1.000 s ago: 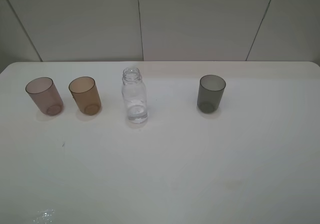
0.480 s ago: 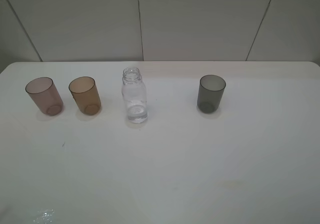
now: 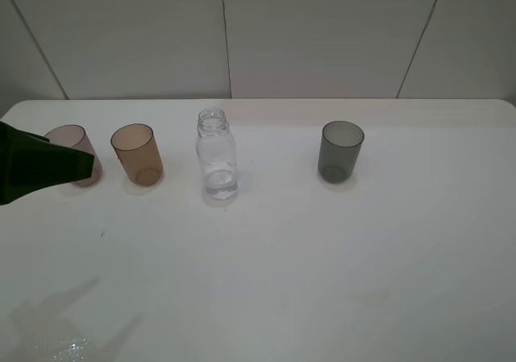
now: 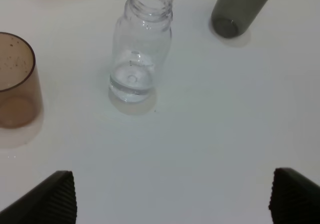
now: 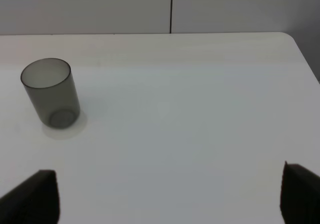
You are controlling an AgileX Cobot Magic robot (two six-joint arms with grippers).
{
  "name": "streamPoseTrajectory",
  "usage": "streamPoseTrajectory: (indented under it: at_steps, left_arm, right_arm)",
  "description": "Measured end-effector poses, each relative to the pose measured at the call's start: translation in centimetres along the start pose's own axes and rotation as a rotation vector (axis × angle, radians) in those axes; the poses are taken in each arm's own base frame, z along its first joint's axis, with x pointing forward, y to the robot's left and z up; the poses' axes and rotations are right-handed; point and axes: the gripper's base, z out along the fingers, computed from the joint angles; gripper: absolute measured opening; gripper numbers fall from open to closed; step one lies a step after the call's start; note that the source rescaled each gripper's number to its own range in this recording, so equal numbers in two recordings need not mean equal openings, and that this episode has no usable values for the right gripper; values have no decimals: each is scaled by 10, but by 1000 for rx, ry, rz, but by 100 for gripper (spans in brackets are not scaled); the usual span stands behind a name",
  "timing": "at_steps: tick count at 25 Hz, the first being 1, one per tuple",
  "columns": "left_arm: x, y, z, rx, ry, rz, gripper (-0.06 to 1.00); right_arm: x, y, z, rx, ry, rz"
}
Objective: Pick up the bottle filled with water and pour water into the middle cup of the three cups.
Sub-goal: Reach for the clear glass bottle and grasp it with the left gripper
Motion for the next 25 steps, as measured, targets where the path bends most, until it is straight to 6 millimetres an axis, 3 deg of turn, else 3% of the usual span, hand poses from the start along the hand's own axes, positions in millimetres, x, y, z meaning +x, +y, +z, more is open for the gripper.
streamPoseTrajectory:
  at_steps: [8,18,25]
  left_arm:
    - [-4,-6,38,-34,-54,114,100]
    - [36,-42,81,-75,-175,295,100]
    - [57,-38,119,-203,-193,163,100]
  right_arm:
    - [0,0,0,0,0,0]
    - [0,0,0,0,0,0]
    - [0,0,0,0,0,0]
